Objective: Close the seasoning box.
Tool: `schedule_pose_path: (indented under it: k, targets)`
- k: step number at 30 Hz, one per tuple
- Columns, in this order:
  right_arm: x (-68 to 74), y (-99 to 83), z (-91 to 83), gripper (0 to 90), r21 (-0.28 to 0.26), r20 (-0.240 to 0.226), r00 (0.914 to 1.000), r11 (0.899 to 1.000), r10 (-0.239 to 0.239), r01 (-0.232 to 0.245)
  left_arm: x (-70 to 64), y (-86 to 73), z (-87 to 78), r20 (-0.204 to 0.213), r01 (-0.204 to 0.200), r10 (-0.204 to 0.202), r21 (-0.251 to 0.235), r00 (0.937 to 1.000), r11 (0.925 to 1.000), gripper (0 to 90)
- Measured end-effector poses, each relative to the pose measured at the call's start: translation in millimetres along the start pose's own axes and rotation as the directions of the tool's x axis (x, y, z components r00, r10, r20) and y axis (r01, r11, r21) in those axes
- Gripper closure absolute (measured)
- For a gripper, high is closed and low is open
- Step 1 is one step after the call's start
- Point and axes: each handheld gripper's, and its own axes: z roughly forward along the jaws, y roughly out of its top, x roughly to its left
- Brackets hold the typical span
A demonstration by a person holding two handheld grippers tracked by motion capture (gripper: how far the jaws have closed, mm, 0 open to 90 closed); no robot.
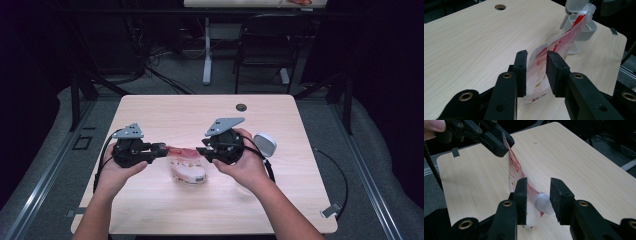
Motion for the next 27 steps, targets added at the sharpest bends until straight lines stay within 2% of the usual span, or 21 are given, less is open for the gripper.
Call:
schedule_pose_path:
  k: [8, 14, 19, 22, 25, 27]
  targets:
    - [1.8, 6.1, 9.3, 66.8, 0.011, -0.03, 0.9995, 1.0, -0.013, 0.013, -1.3, -1.8, -0.9, 0.003, 0.001, -0.001, -0.005, 1.0, 1.0, 71.7]
    - [3.2, 5.5, 18.8, 68.2, 0.046, -0.043, 0.9988, 0.999, -0.025, 0.027, -0.2, -3.1, -1.3, 0.015, 0.005, -0.005, -0.013, 0.9999, 0.9999, 73.6]
    - [2.8, 4.6, 26.2, 69.7, 0.054, -0.059, 0.9981, 0.998, -0.018, 0.022, 0.5, -3.2, -1.3, 0.021, 0.007, -0.007, -0.016, 0.9998, 0.9999, 75.7]
    - [2.8, 5.1, 29.3, 73.4, 0.06, -0.082, 0.9966, 0.998, -0.004, 0.009, 0.6, -3.2, -1.3, 0.022, 0.009, -0.008, -0.016, 0.9997, 0.9998, 78.7]
    - [4.1, 5.9, 32.6, 75.7, 0.07, -0.086, 0.9963, 0.997, -0.009, 0.015, 0.0, -3.1, -1.4, 0.023, 0.0, 0.0, -0.016, 0.9997, 0.9999, 80.6]
    - [4.2, 6.9, 34.1, 78.4, 0.075, -0.095, 0.9955, 0.997, -0.007, 0.014, -0.9, -2.9, -1.2, 0.01, -0.009, 0.009, -0.013, 0.9999, 0.9999, 83.7]
